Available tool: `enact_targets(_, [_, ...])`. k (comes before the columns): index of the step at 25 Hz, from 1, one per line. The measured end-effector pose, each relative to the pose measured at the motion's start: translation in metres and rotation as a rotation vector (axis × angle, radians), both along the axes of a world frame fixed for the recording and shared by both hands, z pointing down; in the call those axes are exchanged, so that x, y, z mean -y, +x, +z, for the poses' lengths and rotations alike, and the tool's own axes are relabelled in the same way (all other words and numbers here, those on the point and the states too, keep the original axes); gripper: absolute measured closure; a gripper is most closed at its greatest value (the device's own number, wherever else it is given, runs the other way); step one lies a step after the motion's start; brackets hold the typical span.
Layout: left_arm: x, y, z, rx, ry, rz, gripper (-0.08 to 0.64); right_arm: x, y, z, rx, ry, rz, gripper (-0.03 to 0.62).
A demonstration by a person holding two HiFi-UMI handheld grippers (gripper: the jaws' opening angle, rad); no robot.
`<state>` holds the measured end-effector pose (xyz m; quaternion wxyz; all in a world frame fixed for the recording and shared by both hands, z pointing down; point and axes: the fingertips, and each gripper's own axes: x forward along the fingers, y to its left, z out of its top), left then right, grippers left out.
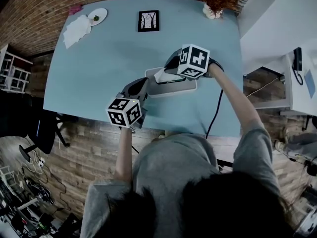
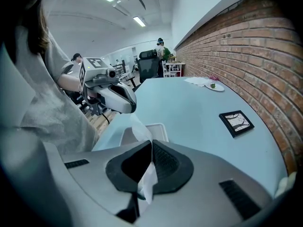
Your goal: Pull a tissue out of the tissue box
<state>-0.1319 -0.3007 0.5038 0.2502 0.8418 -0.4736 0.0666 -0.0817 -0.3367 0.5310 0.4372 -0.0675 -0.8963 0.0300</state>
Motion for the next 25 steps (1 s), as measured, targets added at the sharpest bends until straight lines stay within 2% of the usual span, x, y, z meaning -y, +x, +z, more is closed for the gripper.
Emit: enact_targets(25, [-0.017,0.005,-0.039,0.000,0.111,0.068,0.557,-0.014,0.013,-0.056,0.121,0.089,0.169,0.589])
